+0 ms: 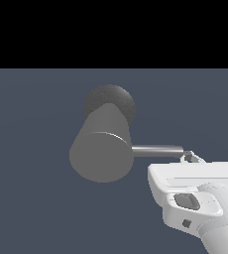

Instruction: Turn on the faucet by rotating a designated handle.

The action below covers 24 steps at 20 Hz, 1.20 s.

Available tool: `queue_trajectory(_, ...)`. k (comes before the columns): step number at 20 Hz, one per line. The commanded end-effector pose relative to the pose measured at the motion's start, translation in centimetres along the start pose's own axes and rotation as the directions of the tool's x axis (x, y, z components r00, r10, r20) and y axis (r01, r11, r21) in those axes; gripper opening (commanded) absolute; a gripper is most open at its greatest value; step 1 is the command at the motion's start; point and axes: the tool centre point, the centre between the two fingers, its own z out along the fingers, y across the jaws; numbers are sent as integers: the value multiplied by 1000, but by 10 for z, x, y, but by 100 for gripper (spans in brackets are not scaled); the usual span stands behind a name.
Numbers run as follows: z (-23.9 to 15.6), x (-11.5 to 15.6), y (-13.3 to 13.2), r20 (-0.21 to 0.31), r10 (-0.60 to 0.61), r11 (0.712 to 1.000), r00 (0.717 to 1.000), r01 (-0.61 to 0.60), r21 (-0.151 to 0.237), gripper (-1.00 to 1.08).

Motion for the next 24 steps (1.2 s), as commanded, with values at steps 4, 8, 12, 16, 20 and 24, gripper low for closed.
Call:
queue_trajectory(4, -8, 18, 26, -57, 66, 997, 996, -68, -23, -100)
queue_trajectory(8, -11, 22, 39, -75, 89, 995, 993, -92, -30, -100)
queue_trajectory(12, -13, 21, 45, -76, 93, 995, 993, -96, -30, -100)
queue_trajectory(16, -13, 21, 45, -76, 93, 995, 993, -96, -30, -100)
queue_trajectory(20, -12, 11, 43, -76, 93, 995, 993, -96, -30, -100)
queue_trajectory(24, -11, -2, 40, -76, 93, 995, 993, -96, -30, -100)
